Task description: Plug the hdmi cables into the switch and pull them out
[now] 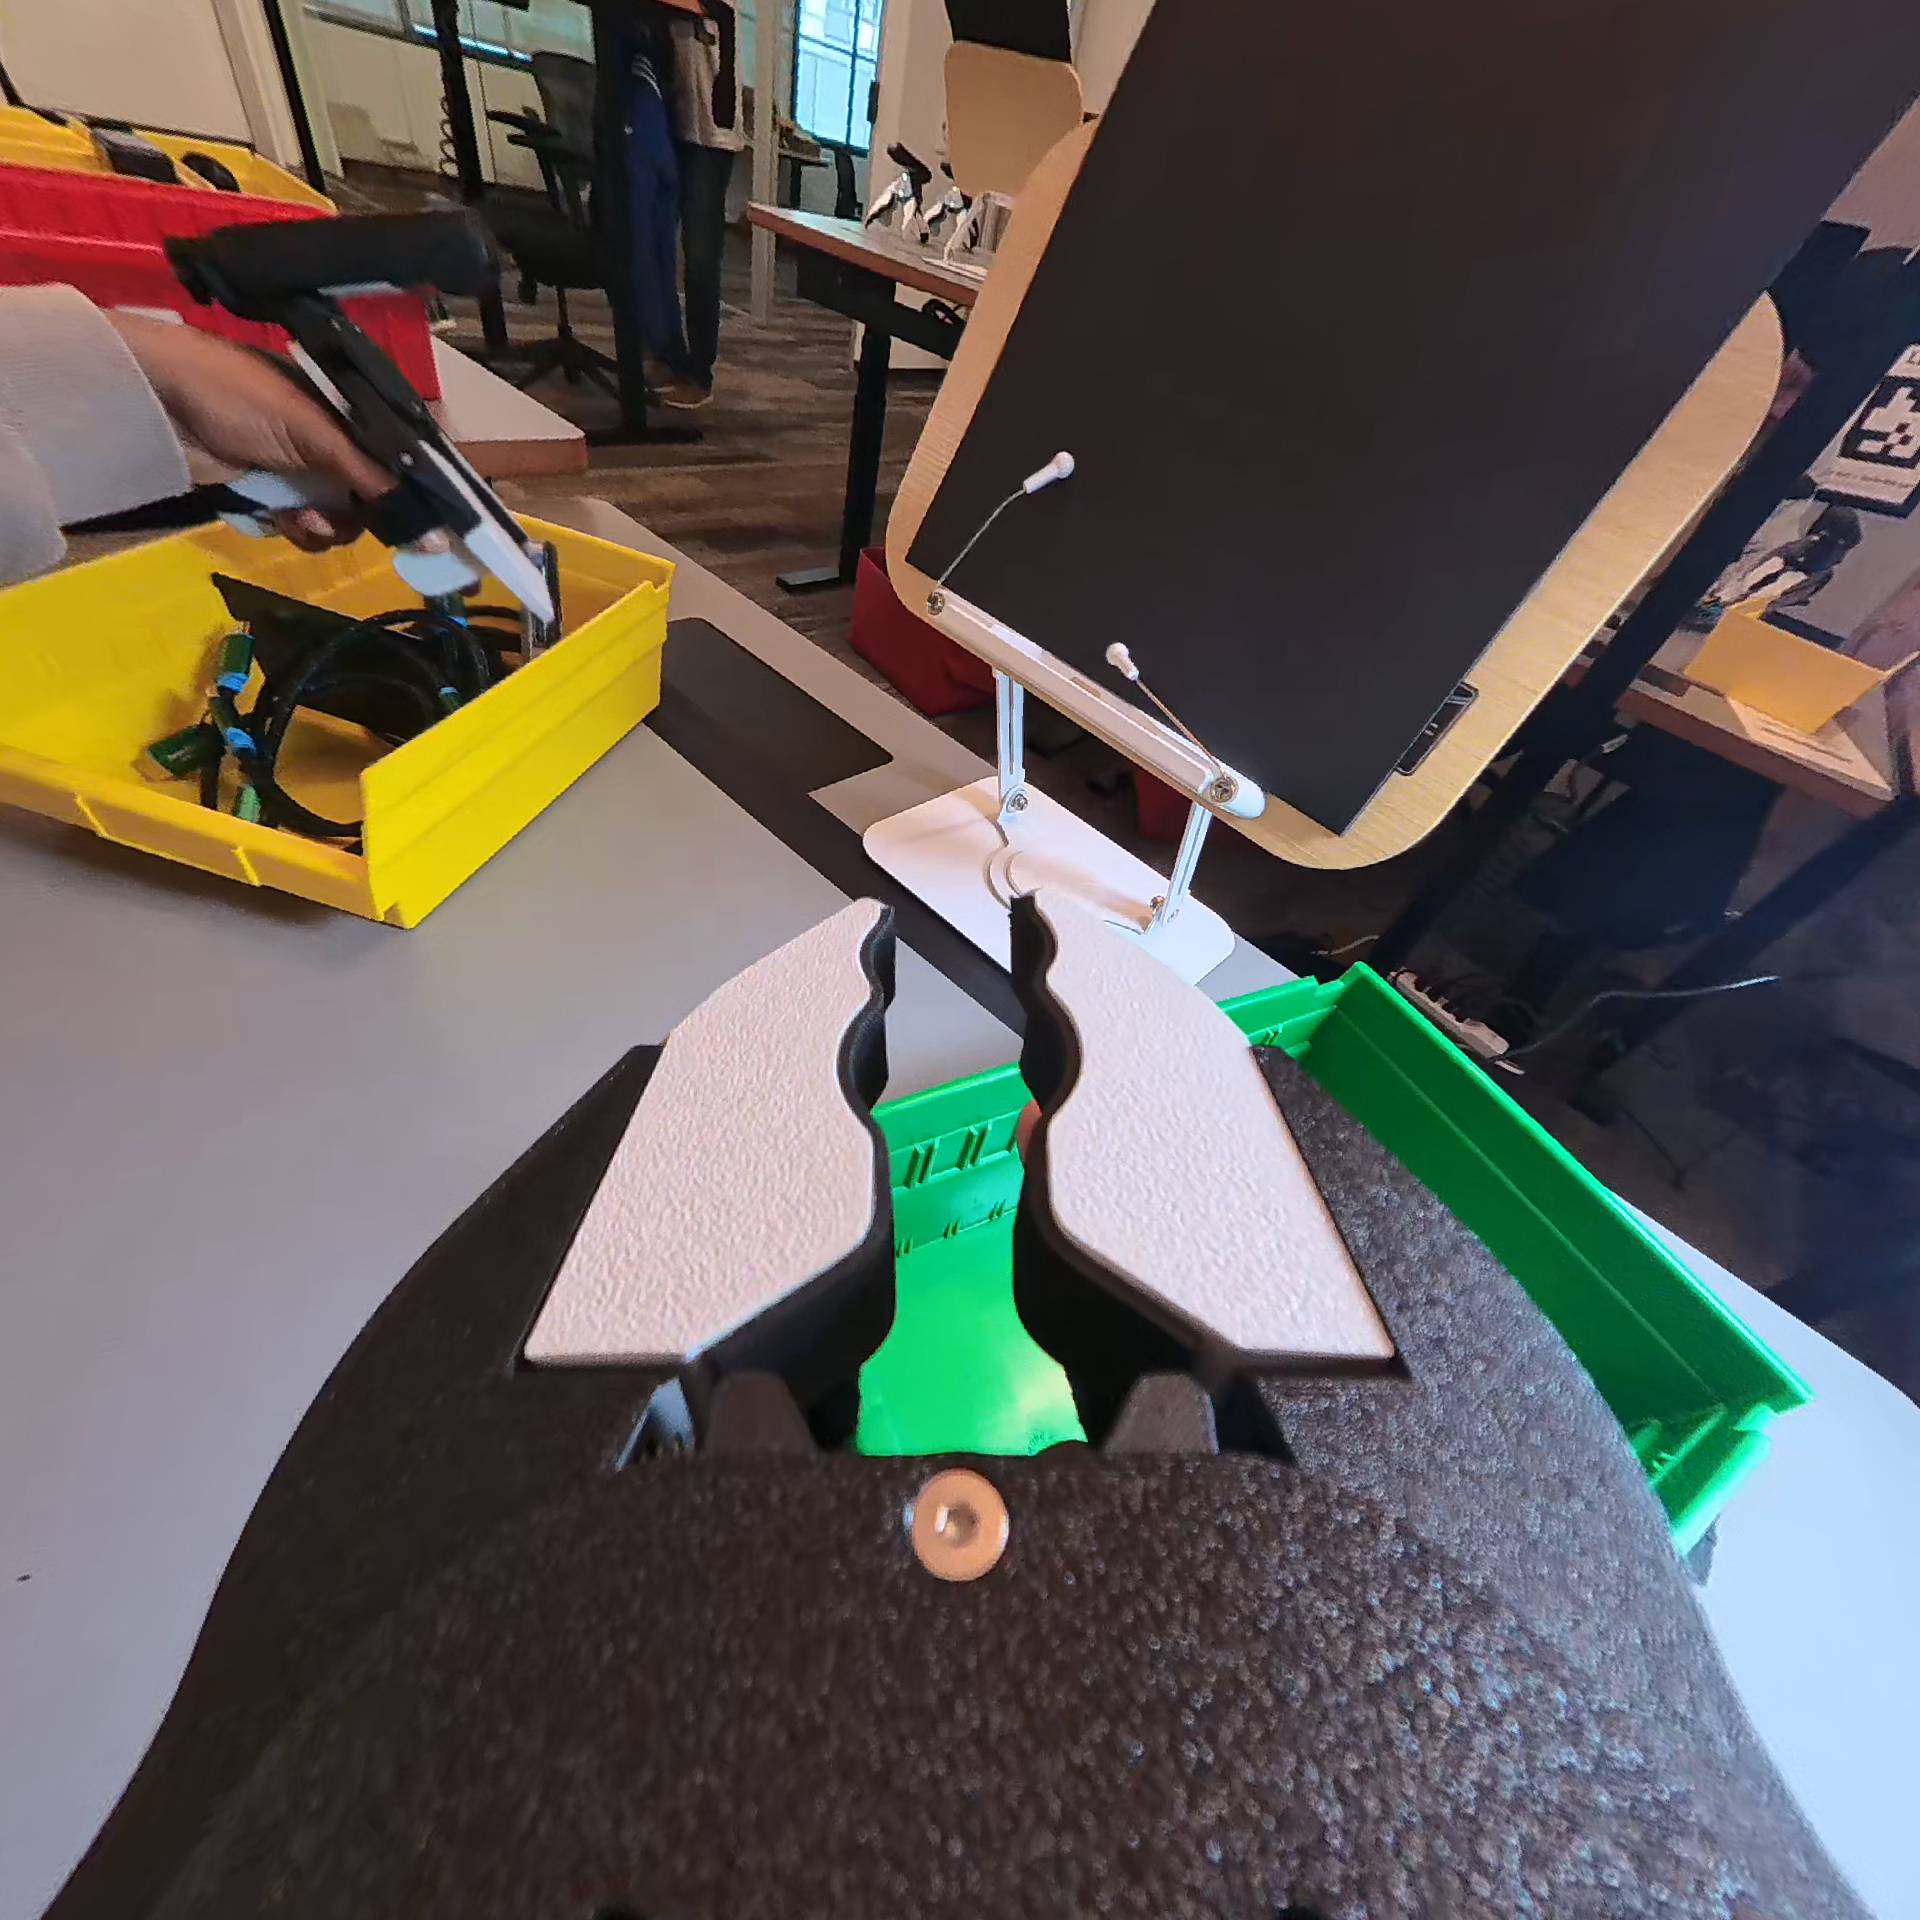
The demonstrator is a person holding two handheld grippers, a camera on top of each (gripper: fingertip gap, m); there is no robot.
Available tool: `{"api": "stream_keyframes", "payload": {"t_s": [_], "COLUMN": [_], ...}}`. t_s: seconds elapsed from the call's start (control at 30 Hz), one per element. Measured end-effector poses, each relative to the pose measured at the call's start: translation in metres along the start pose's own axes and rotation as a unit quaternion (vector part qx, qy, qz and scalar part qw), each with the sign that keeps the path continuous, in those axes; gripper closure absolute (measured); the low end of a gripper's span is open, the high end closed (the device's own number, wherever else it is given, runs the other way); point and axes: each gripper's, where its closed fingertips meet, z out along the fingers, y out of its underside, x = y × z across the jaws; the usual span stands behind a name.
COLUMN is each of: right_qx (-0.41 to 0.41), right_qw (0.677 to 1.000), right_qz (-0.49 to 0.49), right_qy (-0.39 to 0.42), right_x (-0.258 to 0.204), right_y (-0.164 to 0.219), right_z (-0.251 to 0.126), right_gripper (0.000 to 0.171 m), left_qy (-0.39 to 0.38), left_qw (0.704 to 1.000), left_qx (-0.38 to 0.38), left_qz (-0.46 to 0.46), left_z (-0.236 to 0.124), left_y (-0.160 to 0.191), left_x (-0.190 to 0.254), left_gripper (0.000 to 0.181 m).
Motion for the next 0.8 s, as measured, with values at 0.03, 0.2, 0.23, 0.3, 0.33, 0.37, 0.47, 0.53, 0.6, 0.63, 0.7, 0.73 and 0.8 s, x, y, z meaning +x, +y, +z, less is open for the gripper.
{"api": "stream_keyframes", "payload": {"t_s": [0.03,0.2,0.23,0.3,0.33,0.37,0.47,0.53,0.6,0.63,0.7,0.73,0.8], "right_qx": [0.003,0.037,0.046,0.066,0.075,0.085,0.111,0.126,0.151,0.163,0.165,0.159,0.156], "right_qw": [1.0,0.999,0.999,0.997,0.997,0.996,0.991,0.988,0.982,0.978,0.968,0.963,0.95], "right_qz": [-0.001,-0.013,-0.017,-0.028,-0.034,-0.041,-0.067,-0.084,-0.111,-0.132,-0.188,-0.218,-0.268], "right_qy": [-0.001,0.001,0.0,0.001,-0.001,-0.004,-0.009,-0.007,-0.008,-0.005,0.007,0.012,0.033], "right_x": [-0.001,-0.01,-0.013,-0.018,-0.022,-0.027,-0.041,-0.05,-0.063,-0.07,-0.083,-0.09,-0.099], "right_y": [-0.002,-0.019,-0.023,-0.032,-0.036,-0.04,-0.052,-0.059,-0.067,-0.071,-0.074,-0.072,-0.073], "right_z": [0.0,-0.005,-0.006,-0.009,-0.01,-0.011,-0.013,-0.014,-0.016,-0.017,-0.016,-0.014,-0.012], "right_gripper": [0.15,0.154,0.155,0.156,0.156,0.156,0.155,0.153,0.148,0.147,0.143,0.139,0.132], "left_qy": [-0.005,-0.009,-0.013,-0.005,0.004,0.014,0.043,0.086,0.145,0.178,0.247,0.28,0.335], "left_qw": [1.0,0.99,0.985,0.971,0.962,0.953,0.92,0.898,0.875,0.863,0.838,0.828,0.81], "left_qx": [0.015,0.129,0.158,0.218,0.247,0.273,0.336,0.365,0.382,0.389,0.399,0.4,0.401], "left_qz": [0.002,0.048,0.066,0.098,0.114,0.133,0.196,0.233,0.26,0.269,0.278,0.277,0.264], "left_z": [-0.007,-0.077,-0.096,-0.133,-0.151,-0.167,-0.203,-0.216,-0.221,-0.221,-0.217,-0.213,-0.2], "left_y": [-0.005,-0.047,-0.058,-0.078,-0.086,-0.092,-0.102,-0.1,-0.092,-0.086,-0.073,-0.066,-0.055], "left_x": [0.001,0.025,0.034,0.061,0.078,0.097,0.158,0.206,0.254,0.278,0.32,0.338,0.365], "left_gripper": [0.128,0.128,0.128,0.128,0.128,0.128,0.128,0.128,0.128,0.129,0.128,0.128,0.128]}}
